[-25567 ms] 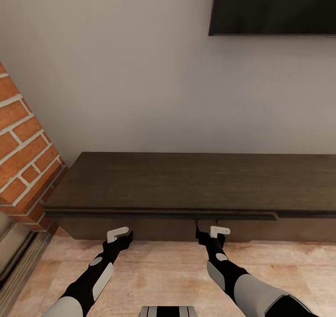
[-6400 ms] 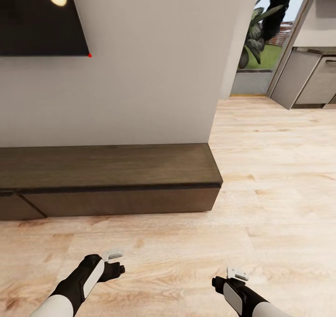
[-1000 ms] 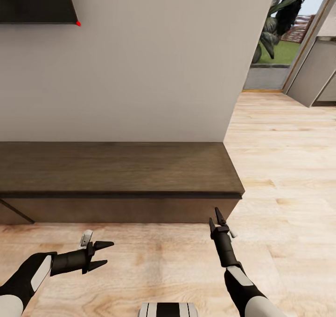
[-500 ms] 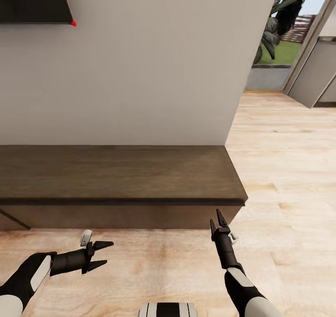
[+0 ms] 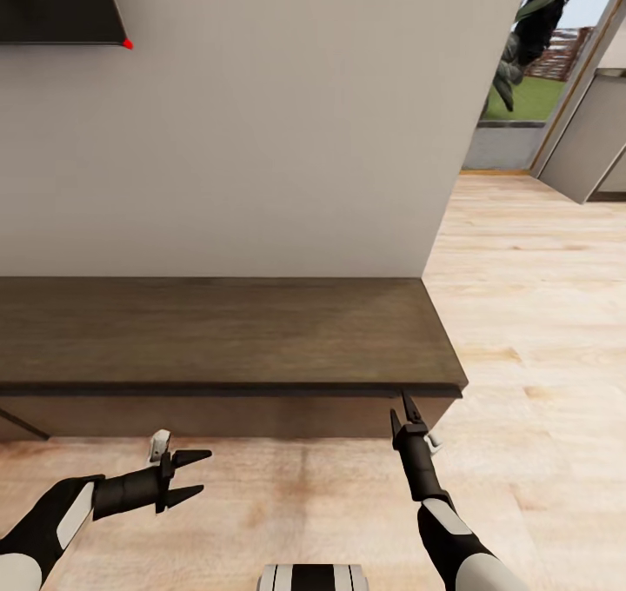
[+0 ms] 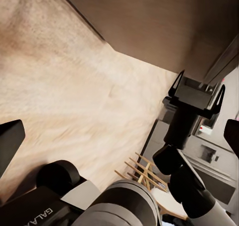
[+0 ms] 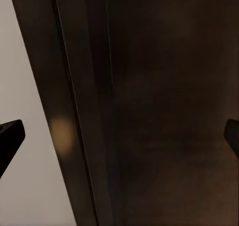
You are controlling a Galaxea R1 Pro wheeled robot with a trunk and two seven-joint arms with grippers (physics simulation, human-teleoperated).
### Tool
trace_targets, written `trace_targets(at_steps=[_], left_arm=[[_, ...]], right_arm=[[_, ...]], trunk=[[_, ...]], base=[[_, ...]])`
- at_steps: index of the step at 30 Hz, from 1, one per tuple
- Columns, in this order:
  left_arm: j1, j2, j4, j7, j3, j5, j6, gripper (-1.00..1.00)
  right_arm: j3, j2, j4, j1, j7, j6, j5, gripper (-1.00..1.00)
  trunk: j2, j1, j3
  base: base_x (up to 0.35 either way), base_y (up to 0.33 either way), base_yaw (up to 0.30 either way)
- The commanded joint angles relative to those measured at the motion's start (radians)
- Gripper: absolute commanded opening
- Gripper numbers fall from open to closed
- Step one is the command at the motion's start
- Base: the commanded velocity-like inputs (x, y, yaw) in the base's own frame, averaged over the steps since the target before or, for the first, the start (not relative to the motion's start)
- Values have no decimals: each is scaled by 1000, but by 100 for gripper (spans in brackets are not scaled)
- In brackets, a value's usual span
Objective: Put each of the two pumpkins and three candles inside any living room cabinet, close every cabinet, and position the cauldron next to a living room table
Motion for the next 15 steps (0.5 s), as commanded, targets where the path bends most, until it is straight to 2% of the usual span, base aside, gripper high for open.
trace_targets(at_steps=[1,8,15], left_arm=[[0,0,0,0,0,0,0,100],[0,0,1,0,0,0,0,100],[0,0,1,0,0,0,0,100]], right_arm=[[0,0,0,0,0,0,0,100],[2,0,0,0,-19,0,0,100],[2,0,0,0,-23,0,0,100]], trunk=[[0,0,0],[0,0,0],[0,0,0]], base=[[44,0,0],[81,0,0],[17,0,0]])
